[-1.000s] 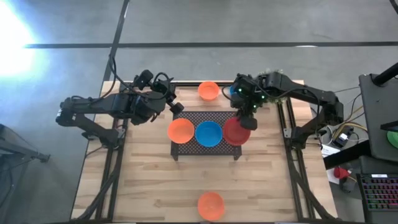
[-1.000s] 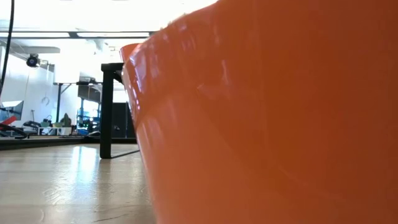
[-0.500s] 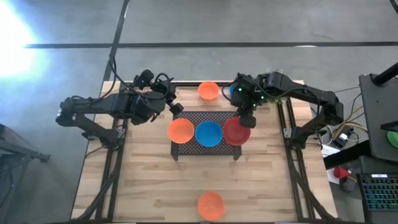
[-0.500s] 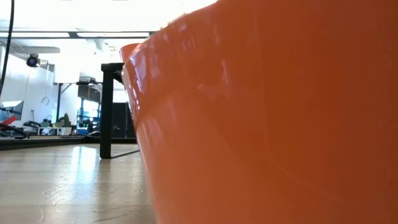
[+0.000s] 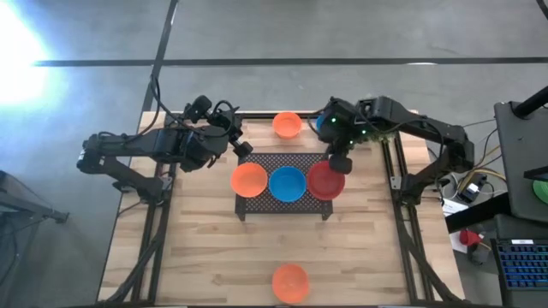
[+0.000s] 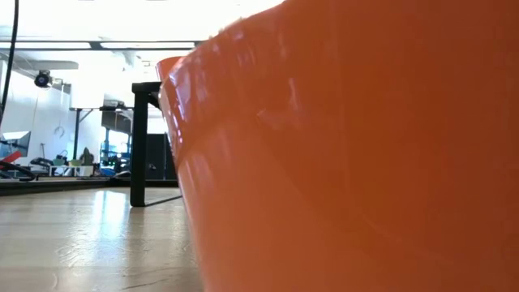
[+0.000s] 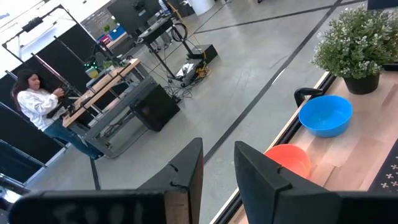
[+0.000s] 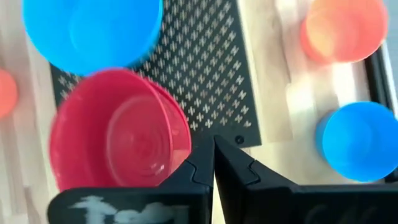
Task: Pick & Place Mini bowls
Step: Stack the red bowl on top of the red bowls on the shelf
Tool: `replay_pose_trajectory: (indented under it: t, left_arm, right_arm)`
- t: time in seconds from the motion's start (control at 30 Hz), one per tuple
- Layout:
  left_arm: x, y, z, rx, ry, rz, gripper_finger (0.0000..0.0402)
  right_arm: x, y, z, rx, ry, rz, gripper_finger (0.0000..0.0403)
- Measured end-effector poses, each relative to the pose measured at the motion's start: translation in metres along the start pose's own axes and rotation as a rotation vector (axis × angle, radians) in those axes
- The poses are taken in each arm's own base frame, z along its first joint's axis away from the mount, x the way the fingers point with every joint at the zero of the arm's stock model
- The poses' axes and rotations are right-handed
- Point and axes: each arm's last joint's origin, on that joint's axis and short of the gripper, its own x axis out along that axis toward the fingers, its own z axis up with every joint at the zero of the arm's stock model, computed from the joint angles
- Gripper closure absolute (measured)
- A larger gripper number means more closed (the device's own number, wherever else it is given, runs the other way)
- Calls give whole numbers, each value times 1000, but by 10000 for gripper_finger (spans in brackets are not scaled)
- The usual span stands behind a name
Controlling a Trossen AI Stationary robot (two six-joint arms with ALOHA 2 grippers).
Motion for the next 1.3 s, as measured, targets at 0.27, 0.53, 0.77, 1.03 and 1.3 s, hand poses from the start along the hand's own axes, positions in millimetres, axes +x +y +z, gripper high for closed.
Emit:
replay_pose_trajectory:
  t: [0.27,0.53,0.77,1.03,1.3]
  left_arm:
    - [0,0,0,0,0,0,309]
    - [0,0,0,0,0,0,309]
    - [0,0,0,0,0,0,309]
    - [0,0,0,5,0,0,309]
    - [0,0,0,30,1,0,309]
  right_arm:
    - [-4,12,2,-36,-37,25,394]
    - [19,12,-2,-51,5,24,394]
    - [22,12,-4,-60,21,24,394]
    - [-14,15,2,-66,-109,18,394]
    - [-18,21,-1,-59,-129,28,394]
